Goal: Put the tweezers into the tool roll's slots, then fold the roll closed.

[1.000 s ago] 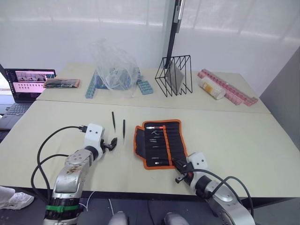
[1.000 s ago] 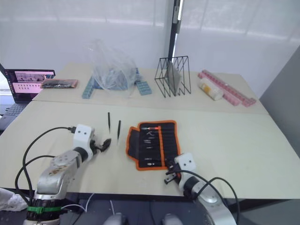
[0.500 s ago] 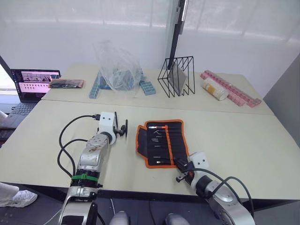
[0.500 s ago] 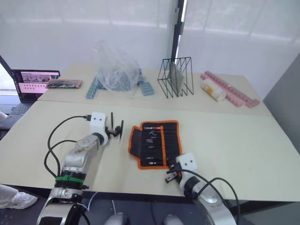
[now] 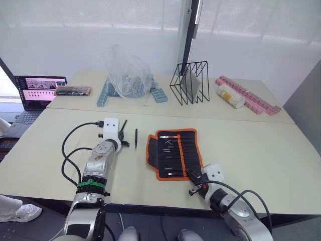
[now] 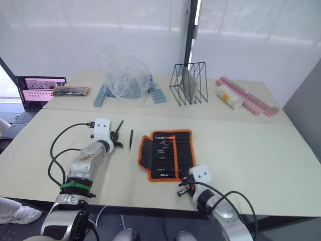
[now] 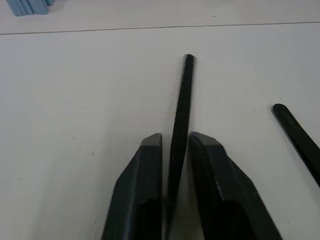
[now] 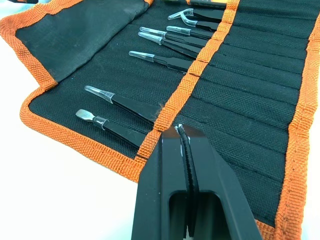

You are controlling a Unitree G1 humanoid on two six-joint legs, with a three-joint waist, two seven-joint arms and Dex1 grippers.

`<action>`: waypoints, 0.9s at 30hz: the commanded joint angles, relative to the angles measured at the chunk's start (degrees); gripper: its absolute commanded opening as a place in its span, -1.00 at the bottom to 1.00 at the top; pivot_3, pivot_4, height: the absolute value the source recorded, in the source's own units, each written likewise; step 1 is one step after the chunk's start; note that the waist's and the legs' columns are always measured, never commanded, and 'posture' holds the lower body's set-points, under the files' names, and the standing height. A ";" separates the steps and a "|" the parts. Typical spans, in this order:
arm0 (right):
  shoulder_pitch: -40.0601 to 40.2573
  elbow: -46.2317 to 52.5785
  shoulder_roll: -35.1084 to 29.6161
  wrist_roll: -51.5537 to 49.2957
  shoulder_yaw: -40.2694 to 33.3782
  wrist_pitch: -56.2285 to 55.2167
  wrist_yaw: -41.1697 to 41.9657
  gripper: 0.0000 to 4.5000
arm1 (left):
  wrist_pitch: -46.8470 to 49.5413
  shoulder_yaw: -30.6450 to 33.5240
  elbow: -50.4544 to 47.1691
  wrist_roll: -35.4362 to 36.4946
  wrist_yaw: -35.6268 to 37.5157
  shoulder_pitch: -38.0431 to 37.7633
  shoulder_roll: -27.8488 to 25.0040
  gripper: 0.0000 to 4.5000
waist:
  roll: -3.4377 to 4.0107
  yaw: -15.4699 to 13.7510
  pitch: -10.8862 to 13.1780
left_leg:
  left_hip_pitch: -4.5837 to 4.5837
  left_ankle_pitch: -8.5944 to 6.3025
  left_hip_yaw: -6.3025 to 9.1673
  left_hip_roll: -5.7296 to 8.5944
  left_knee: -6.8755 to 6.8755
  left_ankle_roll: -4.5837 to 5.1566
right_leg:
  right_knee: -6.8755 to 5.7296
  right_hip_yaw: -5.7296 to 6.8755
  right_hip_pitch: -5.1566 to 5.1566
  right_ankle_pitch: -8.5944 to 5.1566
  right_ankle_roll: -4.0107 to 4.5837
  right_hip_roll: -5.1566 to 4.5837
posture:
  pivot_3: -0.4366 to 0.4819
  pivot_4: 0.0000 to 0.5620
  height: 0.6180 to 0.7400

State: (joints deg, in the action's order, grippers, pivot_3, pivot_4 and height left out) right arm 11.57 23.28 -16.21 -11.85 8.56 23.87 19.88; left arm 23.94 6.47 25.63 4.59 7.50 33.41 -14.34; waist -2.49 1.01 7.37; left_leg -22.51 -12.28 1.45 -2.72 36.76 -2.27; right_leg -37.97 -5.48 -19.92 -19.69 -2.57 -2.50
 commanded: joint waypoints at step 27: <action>1.25 -5.78 -0.45 2.33 0.47 3.21 -1.55 -1.00 | -0.66 -7.55 -32.11 2.79 22.35 -5.40 -13.73 -0.99 | -0.18 0.34 0.57 | -0.61 0.06 0.05 -0.09 -0.01 -0.10 | -0.01 0.07 -0.28 0.12 0.21 0.06 | -0.05 -0.47 0.42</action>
State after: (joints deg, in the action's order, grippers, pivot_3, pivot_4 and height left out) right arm 11.59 23.99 -16.14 -11.85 8.79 23.84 19.92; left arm 22.78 0.44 -2.24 5.87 25.90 26.94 -27.04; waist -2.67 1.35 7.94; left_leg -23.12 -12.22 1.50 -2.81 36.75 -2.37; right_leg -37.97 -5.41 -20.20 -19.57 -2.35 -2.44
